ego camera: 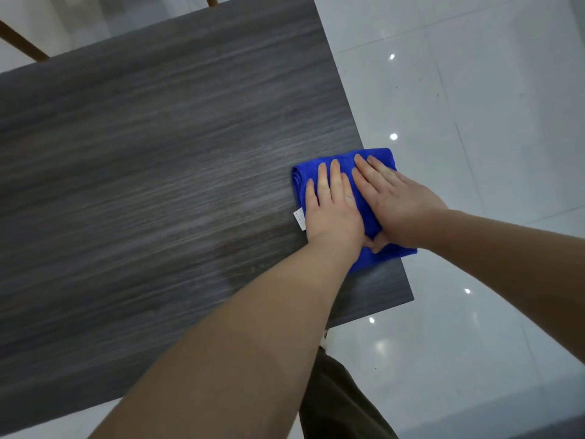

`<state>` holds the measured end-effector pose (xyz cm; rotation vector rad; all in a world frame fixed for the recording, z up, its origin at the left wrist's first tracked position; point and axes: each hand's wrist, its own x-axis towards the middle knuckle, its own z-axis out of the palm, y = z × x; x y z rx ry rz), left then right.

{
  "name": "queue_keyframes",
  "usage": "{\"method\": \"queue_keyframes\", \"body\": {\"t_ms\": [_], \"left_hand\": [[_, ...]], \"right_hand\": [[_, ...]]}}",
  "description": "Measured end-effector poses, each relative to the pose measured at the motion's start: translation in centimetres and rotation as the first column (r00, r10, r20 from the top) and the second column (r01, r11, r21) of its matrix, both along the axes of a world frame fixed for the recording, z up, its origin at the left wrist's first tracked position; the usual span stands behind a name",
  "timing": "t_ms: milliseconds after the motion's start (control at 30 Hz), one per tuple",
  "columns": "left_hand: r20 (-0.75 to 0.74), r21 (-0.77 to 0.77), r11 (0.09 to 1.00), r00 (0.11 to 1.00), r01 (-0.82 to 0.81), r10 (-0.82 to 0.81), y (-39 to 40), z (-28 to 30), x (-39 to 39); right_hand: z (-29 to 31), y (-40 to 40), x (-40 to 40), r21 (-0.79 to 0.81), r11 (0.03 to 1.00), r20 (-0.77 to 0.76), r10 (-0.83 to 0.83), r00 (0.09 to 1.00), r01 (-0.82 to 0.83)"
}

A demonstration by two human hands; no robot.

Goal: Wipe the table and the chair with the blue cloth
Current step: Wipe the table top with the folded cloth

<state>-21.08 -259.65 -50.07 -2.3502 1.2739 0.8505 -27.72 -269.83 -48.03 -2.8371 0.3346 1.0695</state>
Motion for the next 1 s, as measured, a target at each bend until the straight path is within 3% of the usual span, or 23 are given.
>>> {"method": "queue_keyframes", "body": {"t_ms": [667,1000], "left_hand": [[-0.022,-0.148,0.988,0.999,0.043,-0.046,1.4,-0.1,5.5],[-0.021,-0.155,0.988,1.000,0.003,-0.006,6.7,-0.2,8.7]], "right_hand": [[0.5,0.4,3.9,-0.025,0.997,-0.013,-0.067,0.998,0.066],[0.4,5.7,7.7,-0.017,0.998,-0.022,-0.057,0.998,0.057]]}}
